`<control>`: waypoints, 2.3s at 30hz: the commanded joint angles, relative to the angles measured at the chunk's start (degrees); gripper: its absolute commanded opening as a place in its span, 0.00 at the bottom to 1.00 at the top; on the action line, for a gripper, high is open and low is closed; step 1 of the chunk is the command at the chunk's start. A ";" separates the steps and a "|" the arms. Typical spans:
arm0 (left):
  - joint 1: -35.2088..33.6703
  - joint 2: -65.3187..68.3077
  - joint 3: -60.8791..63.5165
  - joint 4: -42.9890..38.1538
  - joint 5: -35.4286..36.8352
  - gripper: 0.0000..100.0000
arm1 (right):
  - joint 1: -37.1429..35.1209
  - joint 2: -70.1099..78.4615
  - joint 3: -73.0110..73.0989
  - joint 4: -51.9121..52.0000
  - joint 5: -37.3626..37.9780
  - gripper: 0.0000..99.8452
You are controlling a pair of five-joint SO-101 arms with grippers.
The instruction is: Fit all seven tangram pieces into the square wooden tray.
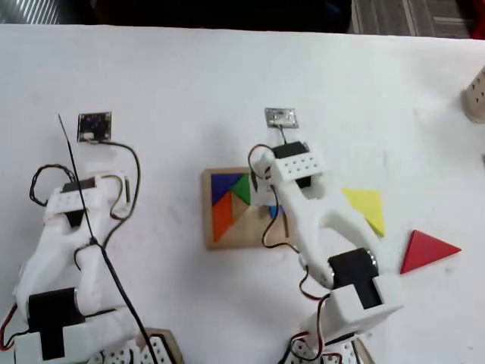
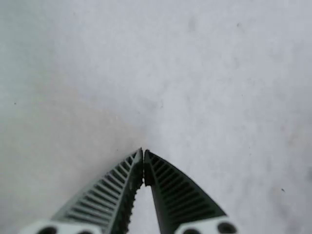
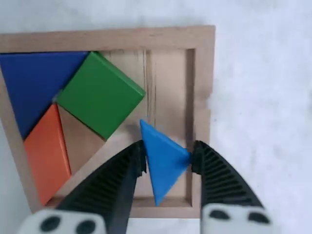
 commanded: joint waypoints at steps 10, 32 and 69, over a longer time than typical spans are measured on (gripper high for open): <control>0.92 -0.40 -3.08 -1.14 -0.18 0.03 | 4.97 -3.65 -1.93 3.30 3.96 0.10; 0.66 -0.48 -2.99 -1.05 -0.18 0.03 | 1.01 -0.40 -5.63 2.42 34.99 0.25; 0.57 -0.57 -2.99 -0.79 -0.18 0.03 | -3.91 0.13 5.98 -4.09 45.10 0.19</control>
